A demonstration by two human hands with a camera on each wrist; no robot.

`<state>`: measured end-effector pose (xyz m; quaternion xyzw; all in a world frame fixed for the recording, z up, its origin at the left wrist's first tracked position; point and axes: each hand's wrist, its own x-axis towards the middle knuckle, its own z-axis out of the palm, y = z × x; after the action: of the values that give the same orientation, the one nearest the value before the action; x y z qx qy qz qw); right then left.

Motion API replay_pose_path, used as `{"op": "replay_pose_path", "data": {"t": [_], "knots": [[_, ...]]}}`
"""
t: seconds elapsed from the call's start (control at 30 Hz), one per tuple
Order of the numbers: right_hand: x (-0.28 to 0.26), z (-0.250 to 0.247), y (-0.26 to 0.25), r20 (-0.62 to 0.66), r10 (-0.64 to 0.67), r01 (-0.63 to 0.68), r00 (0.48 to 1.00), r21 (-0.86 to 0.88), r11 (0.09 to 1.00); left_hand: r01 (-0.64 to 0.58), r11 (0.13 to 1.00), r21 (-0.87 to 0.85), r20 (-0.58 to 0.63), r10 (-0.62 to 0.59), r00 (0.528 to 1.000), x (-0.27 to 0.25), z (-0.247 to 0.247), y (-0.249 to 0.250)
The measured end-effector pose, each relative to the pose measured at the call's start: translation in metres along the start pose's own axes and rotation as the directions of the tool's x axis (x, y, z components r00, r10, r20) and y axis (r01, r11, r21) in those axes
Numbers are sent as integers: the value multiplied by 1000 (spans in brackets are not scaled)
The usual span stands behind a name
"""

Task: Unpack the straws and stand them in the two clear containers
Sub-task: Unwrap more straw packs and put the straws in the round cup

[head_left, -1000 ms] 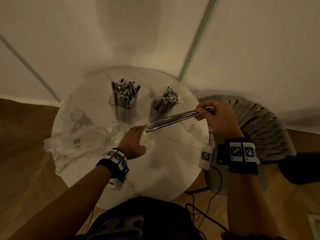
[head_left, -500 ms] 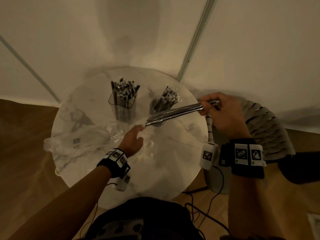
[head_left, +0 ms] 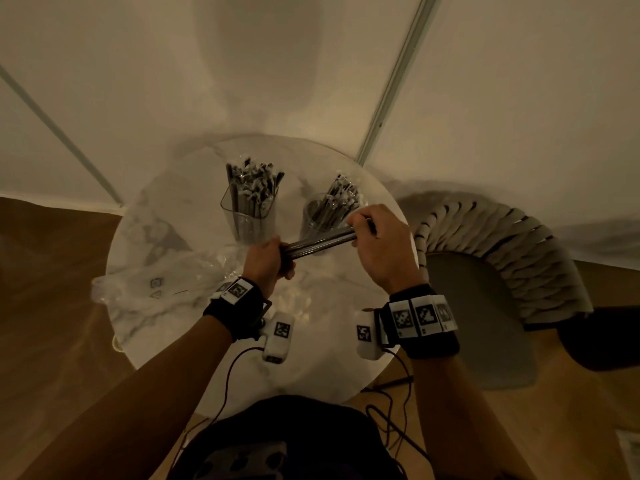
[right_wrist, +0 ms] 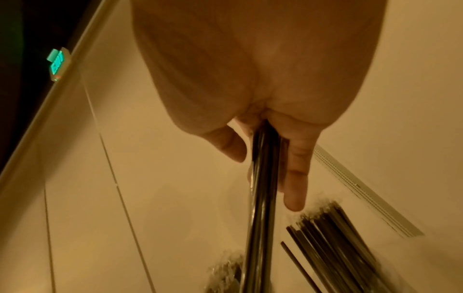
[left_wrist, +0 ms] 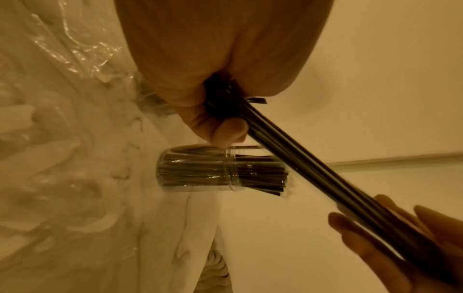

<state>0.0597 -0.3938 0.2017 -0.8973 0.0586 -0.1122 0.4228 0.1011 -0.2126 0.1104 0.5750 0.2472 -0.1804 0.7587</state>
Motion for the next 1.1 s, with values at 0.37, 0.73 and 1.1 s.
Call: {"op": "replay_pose_path", "data": {"t": [0.37, 0.73, 1.1], "knots": [[22, -3, -5, 146, -125, 129, 981, -14, 992, 99, 994, -52, 71, -95, 993, 16, -6, -1], [90, -38, -34, 231, -176, 204, 957, -107, 973, 141, 986, -90, 232, -117, 966, 46, 21, 25], [165, -45, -53, 329, -189, 319, 925, -404, 857, -252, 650, 717, 192, 163, 968, 70, 34, 17]]}}
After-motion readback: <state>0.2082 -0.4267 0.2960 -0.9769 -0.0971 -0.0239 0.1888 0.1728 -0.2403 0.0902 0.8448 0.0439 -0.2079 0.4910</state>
